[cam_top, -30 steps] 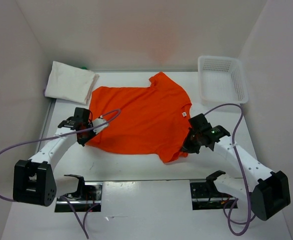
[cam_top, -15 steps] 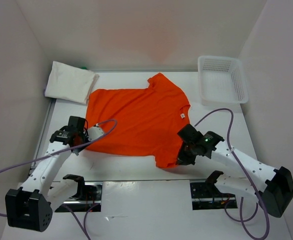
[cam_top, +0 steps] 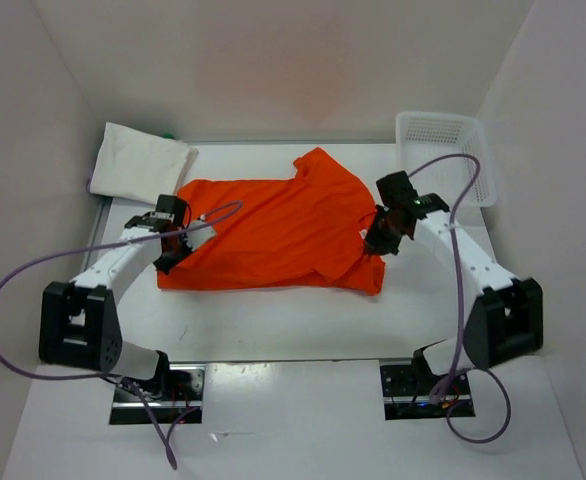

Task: Fold and stack the t-shirts
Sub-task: Fold the flattened tshirt in 1/3 of the way

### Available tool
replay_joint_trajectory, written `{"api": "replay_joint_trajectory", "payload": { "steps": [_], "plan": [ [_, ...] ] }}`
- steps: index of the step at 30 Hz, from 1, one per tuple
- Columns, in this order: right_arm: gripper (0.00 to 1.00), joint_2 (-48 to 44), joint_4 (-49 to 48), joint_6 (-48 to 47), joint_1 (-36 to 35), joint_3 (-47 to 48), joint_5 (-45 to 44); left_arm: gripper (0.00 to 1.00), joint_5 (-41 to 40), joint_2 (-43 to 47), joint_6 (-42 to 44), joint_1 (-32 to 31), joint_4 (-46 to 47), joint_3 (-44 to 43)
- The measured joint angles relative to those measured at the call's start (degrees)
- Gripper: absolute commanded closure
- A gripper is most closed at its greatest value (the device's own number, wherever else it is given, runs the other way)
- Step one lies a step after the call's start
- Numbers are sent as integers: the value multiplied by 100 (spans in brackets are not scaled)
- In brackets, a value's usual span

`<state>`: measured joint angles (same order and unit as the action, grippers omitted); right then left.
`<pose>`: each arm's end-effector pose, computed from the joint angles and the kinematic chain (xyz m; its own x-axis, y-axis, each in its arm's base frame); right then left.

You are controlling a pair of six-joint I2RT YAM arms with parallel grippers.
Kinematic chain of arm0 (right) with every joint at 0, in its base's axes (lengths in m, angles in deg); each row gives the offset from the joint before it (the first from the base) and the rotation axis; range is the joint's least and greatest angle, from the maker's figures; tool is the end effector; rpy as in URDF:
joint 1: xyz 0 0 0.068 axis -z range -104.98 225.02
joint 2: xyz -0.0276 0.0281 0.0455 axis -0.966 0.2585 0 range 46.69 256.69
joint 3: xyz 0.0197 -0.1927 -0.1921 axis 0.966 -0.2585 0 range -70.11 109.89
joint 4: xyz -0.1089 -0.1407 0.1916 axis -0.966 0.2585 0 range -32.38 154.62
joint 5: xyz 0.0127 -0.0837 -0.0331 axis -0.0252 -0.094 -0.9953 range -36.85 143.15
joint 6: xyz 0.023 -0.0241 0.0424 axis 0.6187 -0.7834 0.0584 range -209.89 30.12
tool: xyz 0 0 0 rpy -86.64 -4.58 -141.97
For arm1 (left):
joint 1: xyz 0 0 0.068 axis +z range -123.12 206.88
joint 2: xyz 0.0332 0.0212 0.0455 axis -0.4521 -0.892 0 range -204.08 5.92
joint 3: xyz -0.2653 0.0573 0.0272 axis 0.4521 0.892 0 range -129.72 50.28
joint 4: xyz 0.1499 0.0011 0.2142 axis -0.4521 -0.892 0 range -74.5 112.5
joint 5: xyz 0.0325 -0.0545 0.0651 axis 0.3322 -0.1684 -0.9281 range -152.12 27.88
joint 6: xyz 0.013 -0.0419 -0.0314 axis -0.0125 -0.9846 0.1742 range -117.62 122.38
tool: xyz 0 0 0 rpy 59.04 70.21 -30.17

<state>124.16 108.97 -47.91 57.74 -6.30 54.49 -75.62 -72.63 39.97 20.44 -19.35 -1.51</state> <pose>0.2492 0.0784 0.2724 -0.8484 0.4363 -0.2998 0.3511 0.8876 0.2982 0.2523 -0.0202 0.2143 -0.7183 0.6779 -0.1565 0.5837 0.7096 0.3948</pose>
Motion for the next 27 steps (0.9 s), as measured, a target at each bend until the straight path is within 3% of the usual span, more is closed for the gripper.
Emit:
{"api": "replay_joint_trajectory", "payload": {
  "steps": [7, 16, 19, 20, 21, 23, 26, 27],
  "plan": [
    [100, 1757, -647, -1117, 188, 1110, 42, 93, -258, -1193, -457, 129, 535, -916],
    [100, 2806, -785, -1965, 341, 1891, 22, 93, -577, -2006, -721, 131, 846, -1290],
    [97, 3121, -789, -2151, 341, 2153, 26, 89, -649, -2157, -787, 131, 938, -1298],
    [94, 3228, -791, -2194, 341, 2247, 35, 84, -678, -2199, -791, 131, 968, -1303],
    [75, 3346, -793, -2229, 341, 2354, 33, 79, -708, -2267, -807, 131, 997, -1316],
    [54, 3558, -798, -2280, 341, 2538, -9, 58, -772, -2404, -828, 131, 1049, -1340],
    [50, 3742, -791, -2343, 341, 2695, -144, 37, -876, -2581, -960, 138, 1060, -1390],
    [48, 3746, -791, -2350, 341, 2710, -208, 34, -907, -2623, -1014, 144, 1060, -1423]
  ]
}}
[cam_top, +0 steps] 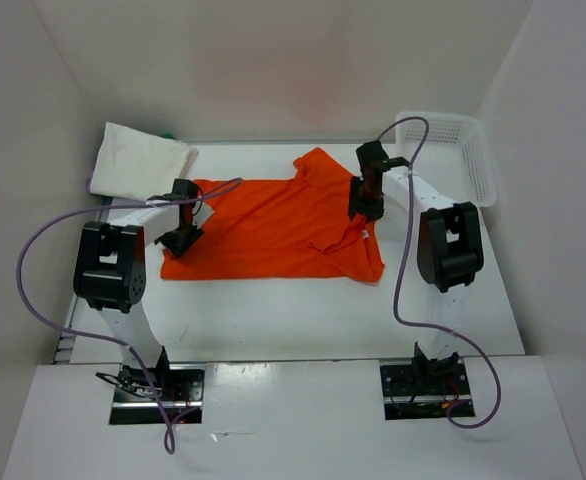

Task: Fold and stack the t-shirts
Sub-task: Fold the flattened tshirt in 1/3 of the way

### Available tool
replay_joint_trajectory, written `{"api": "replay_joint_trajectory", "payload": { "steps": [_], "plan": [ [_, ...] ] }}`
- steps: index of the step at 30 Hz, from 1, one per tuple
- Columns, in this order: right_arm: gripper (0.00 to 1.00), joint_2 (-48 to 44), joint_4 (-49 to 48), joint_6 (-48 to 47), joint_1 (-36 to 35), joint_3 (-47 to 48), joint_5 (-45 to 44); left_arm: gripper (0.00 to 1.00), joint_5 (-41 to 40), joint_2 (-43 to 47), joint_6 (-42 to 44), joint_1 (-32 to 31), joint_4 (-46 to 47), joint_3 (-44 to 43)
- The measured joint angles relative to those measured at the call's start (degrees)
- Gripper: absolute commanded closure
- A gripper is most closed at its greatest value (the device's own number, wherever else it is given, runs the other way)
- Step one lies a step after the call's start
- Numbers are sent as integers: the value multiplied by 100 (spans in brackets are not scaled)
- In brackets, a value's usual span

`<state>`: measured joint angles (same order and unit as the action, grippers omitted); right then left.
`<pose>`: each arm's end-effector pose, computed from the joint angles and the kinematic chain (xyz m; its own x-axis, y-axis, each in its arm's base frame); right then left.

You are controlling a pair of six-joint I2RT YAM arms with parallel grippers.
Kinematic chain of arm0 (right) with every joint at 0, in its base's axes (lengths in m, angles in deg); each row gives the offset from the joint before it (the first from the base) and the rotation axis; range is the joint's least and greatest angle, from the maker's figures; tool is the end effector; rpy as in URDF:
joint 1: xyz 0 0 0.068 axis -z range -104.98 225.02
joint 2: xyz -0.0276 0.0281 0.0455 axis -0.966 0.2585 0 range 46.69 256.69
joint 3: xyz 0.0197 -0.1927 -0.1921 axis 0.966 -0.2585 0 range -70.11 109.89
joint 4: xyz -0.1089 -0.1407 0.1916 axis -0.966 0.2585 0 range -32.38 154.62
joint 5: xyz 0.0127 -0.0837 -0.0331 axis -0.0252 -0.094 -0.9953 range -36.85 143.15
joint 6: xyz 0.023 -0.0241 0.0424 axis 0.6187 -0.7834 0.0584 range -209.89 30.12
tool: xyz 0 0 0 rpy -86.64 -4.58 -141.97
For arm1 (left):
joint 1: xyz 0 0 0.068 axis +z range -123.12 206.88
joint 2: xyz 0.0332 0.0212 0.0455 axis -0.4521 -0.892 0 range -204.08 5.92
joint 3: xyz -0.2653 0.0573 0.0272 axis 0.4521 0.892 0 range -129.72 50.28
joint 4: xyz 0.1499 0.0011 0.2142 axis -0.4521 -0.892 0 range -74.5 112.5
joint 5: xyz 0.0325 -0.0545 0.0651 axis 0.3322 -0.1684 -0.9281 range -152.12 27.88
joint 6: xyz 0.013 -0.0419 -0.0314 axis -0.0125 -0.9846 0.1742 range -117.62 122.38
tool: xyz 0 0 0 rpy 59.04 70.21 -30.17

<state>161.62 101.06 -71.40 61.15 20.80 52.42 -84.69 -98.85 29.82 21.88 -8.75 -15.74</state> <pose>0.4093 0.1006 0.2068 -0.9250 0.0982 -0.3671 0.0615 0.9920 0.1103 0.3523 -0.0172 0.1617 -0.8540 0.5018 -0.1374 0.3866 0.7888 0.4778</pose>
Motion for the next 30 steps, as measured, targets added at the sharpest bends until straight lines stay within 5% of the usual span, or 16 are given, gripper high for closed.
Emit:
{"api": "replay_joint_trajectory", "payload": {
  "steps": [5, 12, 16, 24, 28, 30],
  "plan": [
    [54, -619, 7, 170, 0, -295, -358, 30, -31, 63, -232, 203, -94, -216],
    [56, -2966, 90, 848, 0, -2417, -203, 28, 691, 1169, -428, 463, -549, 55],
    [45, -2981, 188, 1207, -9, -3305, 48, 29, 1043, 1067, -599, 444, -662, 391],
    [42, -2750, 273, 1523, -13, -3410, 210, 29, 1366, 654, -837, 444, -706, 527],
    [49, -2524, 188, 1567, -13, -3410, 289, 41, 1401, 485, -857, 439, -627, 507],
    [68, -2345, 129, 1552, -13, -3410, 337, 57, 1440, 452, -892, 431, -654, 487]
  ]
}}
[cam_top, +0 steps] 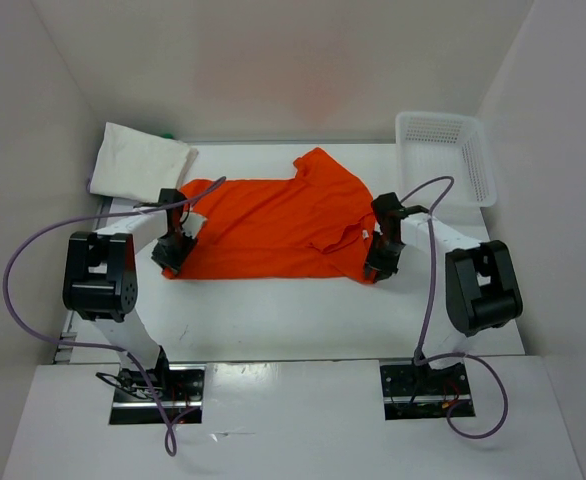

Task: Fold and stack the t-shirts
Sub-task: Fold the flattened tshirt in 1/3 of the way

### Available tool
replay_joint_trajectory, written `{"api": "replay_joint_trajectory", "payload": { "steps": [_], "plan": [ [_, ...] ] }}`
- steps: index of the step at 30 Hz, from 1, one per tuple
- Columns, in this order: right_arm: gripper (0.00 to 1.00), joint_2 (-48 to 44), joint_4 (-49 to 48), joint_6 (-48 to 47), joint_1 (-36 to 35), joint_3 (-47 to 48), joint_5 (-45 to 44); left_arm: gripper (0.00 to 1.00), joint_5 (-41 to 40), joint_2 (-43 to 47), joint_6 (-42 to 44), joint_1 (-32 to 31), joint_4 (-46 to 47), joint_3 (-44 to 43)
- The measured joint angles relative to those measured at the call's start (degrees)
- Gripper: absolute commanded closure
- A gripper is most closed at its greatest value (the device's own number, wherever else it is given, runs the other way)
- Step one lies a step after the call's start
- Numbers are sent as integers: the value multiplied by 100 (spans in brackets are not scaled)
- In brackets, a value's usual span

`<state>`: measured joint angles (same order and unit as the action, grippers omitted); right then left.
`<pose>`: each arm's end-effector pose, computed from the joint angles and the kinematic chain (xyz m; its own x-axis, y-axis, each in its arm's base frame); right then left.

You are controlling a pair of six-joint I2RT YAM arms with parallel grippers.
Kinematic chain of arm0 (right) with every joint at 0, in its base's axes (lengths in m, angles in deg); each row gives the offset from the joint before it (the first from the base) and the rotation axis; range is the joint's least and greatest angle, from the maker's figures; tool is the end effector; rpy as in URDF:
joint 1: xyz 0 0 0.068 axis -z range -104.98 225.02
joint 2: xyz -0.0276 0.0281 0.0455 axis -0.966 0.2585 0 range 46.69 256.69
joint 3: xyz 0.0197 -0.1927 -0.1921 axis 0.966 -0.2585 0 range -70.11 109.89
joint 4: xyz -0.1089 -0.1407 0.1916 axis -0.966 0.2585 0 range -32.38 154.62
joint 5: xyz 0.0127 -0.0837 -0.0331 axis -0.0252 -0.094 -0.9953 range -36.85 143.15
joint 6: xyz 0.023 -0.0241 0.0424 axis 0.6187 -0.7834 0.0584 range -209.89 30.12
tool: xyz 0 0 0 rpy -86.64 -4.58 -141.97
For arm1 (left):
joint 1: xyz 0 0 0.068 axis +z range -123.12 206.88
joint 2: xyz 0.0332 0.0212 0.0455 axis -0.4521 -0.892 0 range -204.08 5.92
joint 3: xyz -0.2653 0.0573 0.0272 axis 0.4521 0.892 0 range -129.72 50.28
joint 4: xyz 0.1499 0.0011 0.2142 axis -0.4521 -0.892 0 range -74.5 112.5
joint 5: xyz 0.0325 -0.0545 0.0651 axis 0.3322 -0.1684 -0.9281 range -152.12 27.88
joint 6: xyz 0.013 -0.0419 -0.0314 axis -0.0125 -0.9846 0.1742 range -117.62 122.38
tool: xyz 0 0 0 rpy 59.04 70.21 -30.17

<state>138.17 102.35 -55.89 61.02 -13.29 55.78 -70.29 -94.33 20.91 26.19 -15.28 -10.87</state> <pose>0.2738 0.0700 0.1798 -0.9304 0.3437 -0.1273 0.3261 0.9349 0.1402 0.3197 0.0011 0.1589 -0.9298 0.3257 -0.1713 0.2901 0.9351 0.2034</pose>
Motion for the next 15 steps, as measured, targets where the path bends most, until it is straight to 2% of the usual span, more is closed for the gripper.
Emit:
{"api": "replay_joint_trajectory", "payload": {
  "steps": [1, 2, 3, 4, 5, 11, 15],
  "plan": [
    [78, 101, -44, 7, 2, 0, 31, 66, 37, -26, -28, -4, -2, -9],
    [97, 199, -81, 7, 44, 0, 66, 75, 68, -61, -52, -13, -31, -33],
    [100, 269, -101, -24, 74, 0, 114, 91, 83, -98, -68, -28, -57, -70],
    [100, 310, -114, -48, 140, 0, 136, 97, 85, -136, -74, -37, -70, -94],
    [100, 326, -120, -90, 256, 0, 170, 100, 74, -164, -74, -44, -81, -118],
    [100, 328, -48, -389, 1257, 247, 234, 100, -57, -164, -33, -48, -46, -127],
    [100, 374, -2, -562, 1425, 433, 343, 100, -136, -33, 105, -35, 127, 28]
  ]
}}
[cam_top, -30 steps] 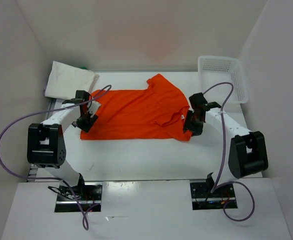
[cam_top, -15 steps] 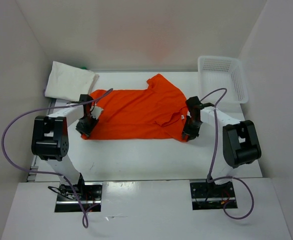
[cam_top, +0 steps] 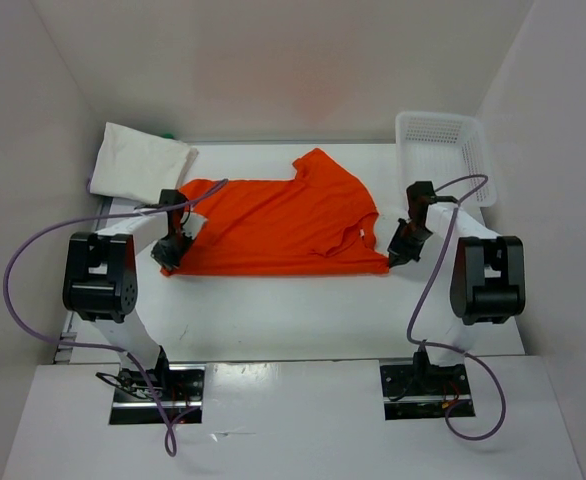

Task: Fold and stack the t-shirts
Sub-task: Fold the flattened tshirt in 1/3 of the way

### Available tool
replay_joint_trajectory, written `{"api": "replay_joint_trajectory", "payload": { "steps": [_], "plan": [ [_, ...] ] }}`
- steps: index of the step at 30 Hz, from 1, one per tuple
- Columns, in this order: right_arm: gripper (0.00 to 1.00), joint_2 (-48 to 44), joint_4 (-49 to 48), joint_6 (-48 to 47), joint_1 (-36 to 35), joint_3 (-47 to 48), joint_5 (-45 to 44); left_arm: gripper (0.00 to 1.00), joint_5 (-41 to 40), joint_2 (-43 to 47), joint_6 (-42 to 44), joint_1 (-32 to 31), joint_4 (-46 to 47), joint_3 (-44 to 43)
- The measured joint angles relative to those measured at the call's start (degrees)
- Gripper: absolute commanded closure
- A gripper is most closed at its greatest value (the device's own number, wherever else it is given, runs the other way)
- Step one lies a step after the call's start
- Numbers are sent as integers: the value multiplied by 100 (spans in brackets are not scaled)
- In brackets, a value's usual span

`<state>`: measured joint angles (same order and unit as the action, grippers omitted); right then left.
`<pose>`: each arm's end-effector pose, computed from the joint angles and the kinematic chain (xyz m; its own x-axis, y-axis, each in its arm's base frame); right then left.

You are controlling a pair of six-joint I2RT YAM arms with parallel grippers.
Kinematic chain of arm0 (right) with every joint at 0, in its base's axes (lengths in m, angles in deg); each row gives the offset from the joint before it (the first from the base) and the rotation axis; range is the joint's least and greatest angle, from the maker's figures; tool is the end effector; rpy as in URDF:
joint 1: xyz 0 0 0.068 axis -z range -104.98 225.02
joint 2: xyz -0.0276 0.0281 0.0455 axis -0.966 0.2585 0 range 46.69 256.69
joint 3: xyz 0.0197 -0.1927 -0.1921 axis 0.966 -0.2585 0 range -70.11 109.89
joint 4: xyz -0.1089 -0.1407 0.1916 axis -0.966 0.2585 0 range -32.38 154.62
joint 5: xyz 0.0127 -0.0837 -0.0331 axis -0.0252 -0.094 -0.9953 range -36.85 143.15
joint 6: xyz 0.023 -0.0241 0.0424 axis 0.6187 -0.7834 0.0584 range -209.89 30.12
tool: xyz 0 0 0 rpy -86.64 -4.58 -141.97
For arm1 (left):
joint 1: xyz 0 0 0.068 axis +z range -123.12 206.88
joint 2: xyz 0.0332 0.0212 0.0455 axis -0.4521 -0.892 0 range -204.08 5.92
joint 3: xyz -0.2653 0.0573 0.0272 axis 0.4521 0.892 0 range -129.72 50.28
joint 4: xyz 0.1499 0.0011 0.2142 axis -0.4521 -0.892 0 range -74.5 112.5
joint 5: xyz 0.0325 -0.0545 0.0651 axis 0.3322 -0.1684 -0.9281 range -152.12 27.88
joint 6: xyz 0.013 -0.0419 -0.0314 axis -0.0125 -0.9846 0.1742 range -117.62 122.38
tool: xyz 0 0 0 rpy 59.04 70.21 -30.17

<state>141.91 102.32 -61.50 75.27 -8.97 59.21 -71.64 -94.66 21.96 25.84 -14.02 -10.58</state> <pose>0.3018 0.0025 0.1816 -0.8707 0.4765 -0.1218 0.4521 0.8729 0.1835 0.3212 0.0000 0.1565 -0.9222 0.3472 -0.1703 0.3051 0.9238 0.2311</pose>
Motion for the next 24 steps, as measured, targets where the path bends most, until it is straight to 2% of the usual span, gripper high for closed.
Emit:
{"api": "replay_joint_trajectory", "payload": {
  "steps": [3, 4, 5, 6, 7, 11, 12, 15, 17, 23, 24],
  "plan": [
    [98, 350, 13, -140, -17, 52, 179, 100, -109, 52, 81, 11, 96, 94],
    [81, 503, 20, -168, -42, 50, 216, 98, -129, 72, 114, 13, 116, 122],
    [69, 632, 20, -181, -66, 44, 251, 93, -164, 85, 127, 13, 140, 149],
    [59, 732, 39, -227, -96, 42, 295, 86, -214, 96, 131, 13, 168, 181],
    [58, 737, 63, -243, -111, 42, 350, 77, -269, 107, 151, 15, 186, 208],
    [58, 686, 72, -306, -140, 39, 337, 48, -529, 133, 173, 46, 232, 251],
    [58, 656, 76, -319, -140, 39, 332, 37, -614, 153, 170, 66, 234, 251],
    [58, 385, 151, -317, -140, 35, 299, 28, -680, 236, 125, 127, 109, 234],
    [58, 85, 208, -310, -140, 35, 275, 26, -715, 297, 118, 149, -92, 212],
    [58, -745, 540, -273, -140, 68, 345, 25, -1104, 748, 136, 149, -588, -286],
    [65, -811, 597, -273, -140, 85, 369, 25, -1174, 813, 146, 146, -643, -446]
  ]
}}
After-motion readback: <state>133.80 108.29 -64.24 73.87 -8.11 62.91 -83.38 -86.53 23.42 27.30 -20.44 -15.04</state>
